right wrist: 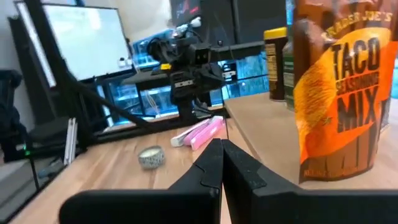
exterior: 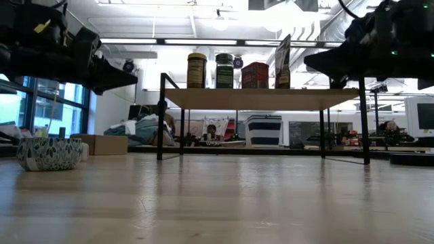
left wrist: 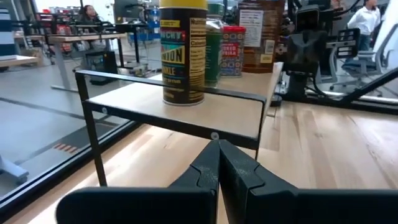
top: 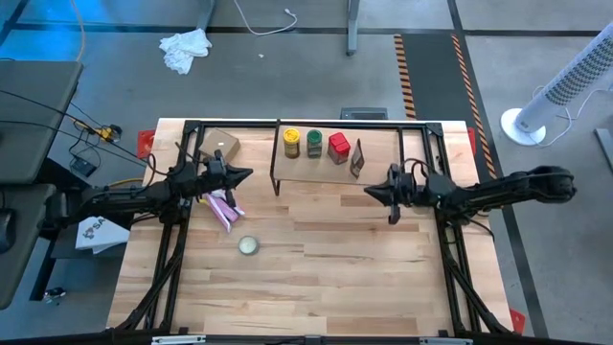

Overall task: Shelf spices
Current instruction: Return to Home Position

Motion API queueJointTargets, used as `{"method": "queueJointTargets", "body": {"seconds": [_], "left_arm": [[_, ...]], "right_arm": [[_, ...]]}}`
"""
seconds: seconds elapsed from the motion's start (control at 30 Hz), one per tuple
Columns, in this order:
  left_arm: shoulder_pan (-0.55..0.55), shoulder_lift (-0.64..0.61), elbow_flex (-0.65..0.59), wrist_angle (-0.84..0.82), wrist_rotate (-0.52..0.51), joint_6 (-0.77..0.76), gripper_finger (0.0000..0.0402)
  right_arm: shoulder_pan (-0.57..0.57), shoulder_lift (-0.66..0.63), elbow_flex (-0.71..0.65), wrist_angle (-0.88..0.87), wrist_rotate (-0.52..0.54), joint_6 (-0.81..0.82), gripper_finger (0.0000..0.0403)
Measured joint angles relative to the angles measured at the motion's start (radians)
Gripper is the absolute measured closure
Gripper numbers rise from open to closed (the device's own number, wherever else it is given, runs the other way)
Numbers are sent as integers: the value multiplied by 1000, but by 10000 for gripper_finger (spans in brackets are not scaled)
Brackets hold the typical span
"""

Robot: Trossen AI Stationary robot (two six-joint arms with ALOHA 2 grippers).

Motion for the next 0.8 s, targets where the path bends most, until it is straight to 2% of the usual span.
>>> {"method": "queueJointTargets", "body": {"seconds": [0.2, 0.3, 0.33, 0.43, 0.6, 0.67, 0.8], "left_arm": [[15, 0, 0, -28, 11, 25, 401], [14, 0, 0, -58, -33, -6, 401], [14, 0, 0, -65, -54, -28, 401], [14, -1, 0, -78, -97, -59, 401], [14, 0, 0, -88, -119, -61, 401], [14, 0, 0, -89, -119, -61, 401], [14, 1, 0, -97, -118, -61, 401]], "right_arm": [[30, 0, -11, -51, 5, -106, 403], [29, 0, -9, -61, 9, -118, 403], [29, 2, -10, -70, 7, -164, 403], [35, 8, -22, -104, -10, -459, 403], [45, 3, -22, -105, -20, -832, 403], [45, 3, -20, -108, -21, -890, 403], [45, 3, -20, -117, -23, -866, 403]]}}
